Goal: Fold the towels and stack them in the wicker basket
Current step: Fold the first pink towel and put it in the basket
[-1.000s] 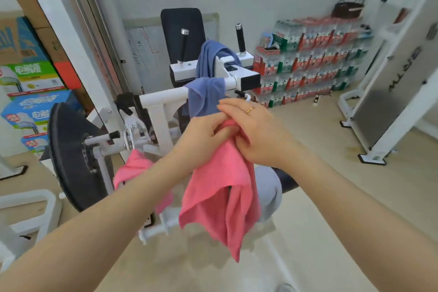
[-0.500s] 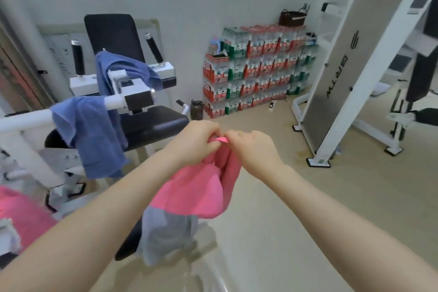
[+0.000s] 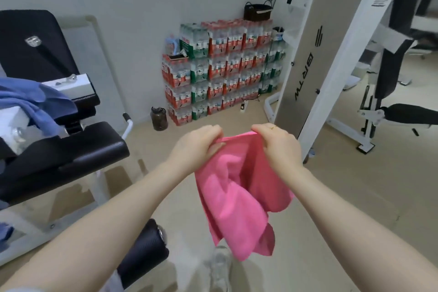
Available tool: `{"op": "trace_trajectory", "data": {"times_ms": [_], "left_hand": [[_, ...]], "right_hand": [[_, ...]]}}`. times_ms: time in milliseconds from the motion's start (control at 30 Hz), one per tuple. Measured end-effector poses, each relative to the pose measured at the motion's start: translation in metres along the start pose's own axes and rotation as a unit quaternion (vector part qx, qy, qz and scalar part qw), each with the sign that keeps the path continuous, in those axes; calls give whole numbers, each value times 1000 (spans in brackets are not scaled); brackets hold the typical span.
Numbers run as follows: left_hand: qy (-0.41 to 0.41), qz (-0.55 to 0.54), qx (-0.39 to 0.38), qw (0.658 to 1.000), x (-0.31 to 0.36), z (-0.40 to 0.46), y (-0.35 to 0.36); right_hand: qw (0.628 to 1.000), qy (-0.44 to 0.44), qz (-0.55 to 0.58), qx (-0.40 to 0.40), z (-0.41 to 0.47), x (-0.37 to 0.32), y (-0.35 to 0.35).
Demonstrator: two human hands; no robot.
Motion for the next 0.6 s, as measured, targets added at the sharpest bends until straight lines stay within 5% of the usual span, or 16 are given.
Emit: {"op": "trace_trajectory", "data": {"times_ms": [300,500,600], "left_hand": [[-56,-28,-21,998,-107,213,25],[-203,-19,-72,976,-181,336,59],[-253,-31,-22,967,-216,395,73]], "right_hand": [[998,60,9,6,221,111,54],[972,193,130,25,346,162,95],[958,214,188,31,416,185,117]]}}
Point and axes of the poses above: each hand's wrist, its own z-axis towards the middle knuckle, its own y-axis out of the palm, x = y × z, the point moved 2 cm from there along z, towards the middle knuckle, and after that the axes turned 14 degrees about -z, right-handed, at the moved point
